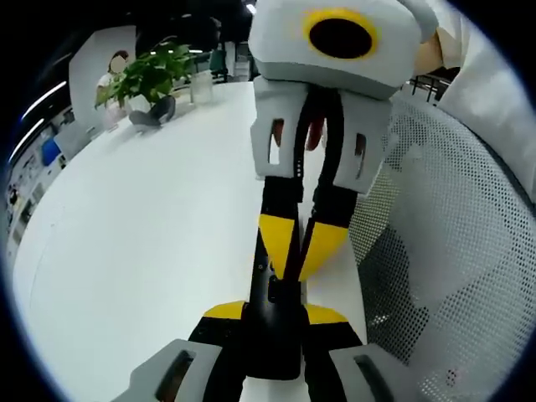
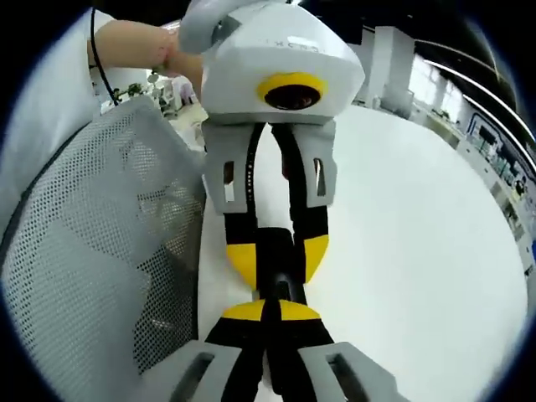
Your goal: Press the specified remote control buttons in sequence, fully releasing each button before pressing the next.
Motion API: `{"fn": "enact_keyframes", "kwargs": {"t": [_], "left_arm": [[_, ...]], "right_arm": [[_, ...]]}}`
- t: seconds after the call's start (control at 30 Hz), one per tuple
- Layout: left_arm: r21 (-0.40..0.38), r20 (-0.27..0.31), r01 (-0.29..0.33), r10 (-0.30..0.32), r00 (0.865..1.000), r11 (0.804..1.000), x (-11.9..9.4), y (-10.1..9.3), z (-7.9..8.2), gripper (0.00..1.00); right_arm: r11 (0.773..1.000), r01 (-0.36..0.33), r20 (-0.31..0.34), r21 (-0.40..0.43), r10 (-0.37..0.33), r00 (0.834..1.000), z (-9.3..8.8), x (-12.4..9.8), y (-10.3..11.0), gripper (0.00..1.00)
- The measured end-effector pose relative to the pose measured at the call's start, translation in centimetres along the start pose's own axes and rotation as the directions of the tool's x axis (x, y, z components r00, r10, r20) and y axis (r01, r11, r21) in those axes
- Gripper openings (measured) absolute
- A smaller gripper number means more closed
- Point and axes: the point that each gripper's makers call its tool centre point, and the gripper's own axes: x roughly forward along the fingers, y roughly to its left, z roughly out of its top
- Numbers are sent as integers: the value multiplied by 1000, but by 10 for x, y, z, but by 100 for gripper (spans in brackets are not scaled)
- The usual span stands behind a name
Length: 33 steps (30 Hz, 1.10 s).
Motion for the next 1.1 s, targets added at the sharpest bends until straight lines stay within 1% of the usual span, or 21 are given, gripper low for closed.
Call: {"fn": "enact_keyframes", "kwargs": {"t": [0.03,0.07,0.2,0.37,0.43,0.5,0.53,0.6,0.63,0.8,0.83,0.87,0.9,0.97,1.03,1.1], "left_arm": [[-10,2,-1,1,1000,1000,0,0,0,22],[-15,2,-3,3,1000,1000,0,0,0,22],[-3,-9,-14,14,1000,1000,1,-1,0,22],[16,-42,-33,33,999,999,2,-2,0,22],[24,-48,-44,45,998,999,2,-2,-1,23],[11,-51,-53,53,997,999,2,0,-1,23],[4,-52,-58,58,997,998,3,0,-1,23],[-3,-49,-64,64,997,998,3,0,-1,23],[-2,-46,-66,66,997,998,2,0,-1,23],[-14,-32,-70,69,997,997,2,1,0,23],[-29,-27,-74,73,997,997,2,1,0,23],[-63,-15,-77,76,997,995,2,1,1,23],[-118,6,-79,80,997,990,2,2,2,24],[-175,34,-78,85,996,982,2,4,3,24],[-224,46,-81,94,995,971,1,5,3,25],[-257,49,-93,109,993,962,0,6,3,25]], "right_arm": [[1000,2,1,2,-2,1000,-2,-2,-1,0],[1000,5,7,17,-6,1000,-4,-3,-3,2],[999,20,14,30,-20,1000,-6,-5,-8,7],[999,-4,31,40,2,1000,-4,-1,-7,18],[1000,-4,31,24,3,1000,-5,-1,-8,18],[999,-2,25,35,1,1000,-6,-1,-11,20],[999,0,14,33,-1,1000,-9,1,-13,21],[1000,0,-45,8,1,999,-21,4,-14,22],[1000,-1,-26,-13,1,1000,-18,5,-15,22],[1000,5,-4,9,-5,1000,-17,4,-15,22],[1000,8,-4,11,-8,1000,-17,4,-15,22],[1000,12,-6,3,-12,1000,-17,5,-15,22],[1000,17,-8,1,-17,1000,-17,5,-15,22],[1000,27,-18,-12,-27,999,-17,6,-15,22],[1000,28,-17,-2,-28,999,-17,6,-15,22],[1000,29,-13,6,-29,999,-17,6,-16,21]]}}
